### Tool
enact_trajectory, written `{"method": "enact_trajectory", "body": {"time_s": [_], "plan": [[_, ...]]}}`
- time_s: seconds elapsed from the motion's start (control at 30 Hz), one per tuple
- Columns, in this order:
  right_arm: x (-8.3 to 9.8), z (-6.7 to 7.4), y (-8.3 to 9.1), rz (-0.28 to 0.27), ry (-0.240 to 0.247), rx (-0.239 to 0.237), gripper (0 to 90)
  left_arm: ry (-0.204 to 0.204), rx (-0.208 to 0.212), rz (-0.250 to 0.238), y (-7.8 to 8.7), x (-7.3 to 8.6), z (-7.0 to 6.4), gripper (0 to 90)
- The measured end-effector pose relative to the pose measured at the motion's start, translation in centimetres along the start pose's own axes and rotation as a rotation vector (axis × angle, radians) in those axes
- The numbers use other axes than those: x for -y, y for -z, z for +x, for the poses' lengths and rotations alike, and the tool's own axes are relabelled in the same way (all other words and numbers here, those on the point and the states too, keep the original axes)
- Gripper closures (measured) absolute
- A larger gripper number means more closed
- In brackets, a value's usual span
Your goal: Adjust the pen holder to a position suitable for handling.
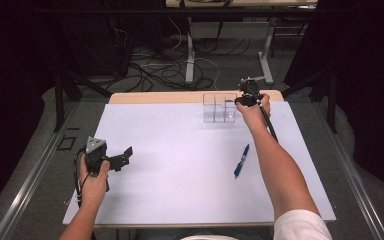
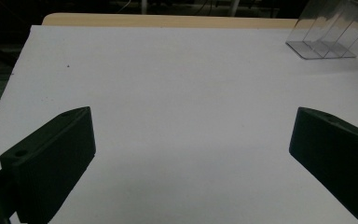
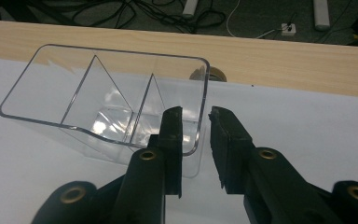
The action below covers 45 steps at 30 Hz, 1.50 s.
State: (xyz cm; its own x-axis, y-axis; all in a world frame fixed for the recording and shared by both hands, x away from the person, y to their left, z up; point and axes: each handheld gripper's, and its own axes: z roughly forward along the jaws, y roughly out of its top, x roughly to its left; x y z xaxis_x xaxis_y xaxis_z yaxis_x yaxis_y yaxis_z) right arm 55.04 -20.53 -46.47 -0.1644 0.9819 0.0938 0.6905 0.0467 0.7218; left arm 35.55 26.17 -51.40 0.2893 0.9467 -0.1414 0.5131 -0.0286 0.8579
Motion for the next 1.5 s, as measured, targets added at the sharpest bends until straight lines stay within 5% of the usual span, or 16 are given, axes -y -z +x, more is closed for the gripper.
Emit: {"method": "enact_trajectory", "body": {"time_s": [0.6, 1.13, 1.5], "plan": [[0.4, 0.2, -2.0, 0.002, -0.055, 0.028, 82.1, 0.012, 0.004, 0.007, 0.0, 0.1, 0.3, 0.3], [0.1, 1.0, -2.3, 0.031, -0.085, 0.122, 88.9, 0.011, 0.010, 0.011, -0.1, 0.2, 0.3, 0.4], [0.1, 1.2, -1.9, 0.062, -0.081, 0.111, 89.2, 0.009, 0.009, 0.014, -0.2, 0.2, 0.3, 0.4]]}}
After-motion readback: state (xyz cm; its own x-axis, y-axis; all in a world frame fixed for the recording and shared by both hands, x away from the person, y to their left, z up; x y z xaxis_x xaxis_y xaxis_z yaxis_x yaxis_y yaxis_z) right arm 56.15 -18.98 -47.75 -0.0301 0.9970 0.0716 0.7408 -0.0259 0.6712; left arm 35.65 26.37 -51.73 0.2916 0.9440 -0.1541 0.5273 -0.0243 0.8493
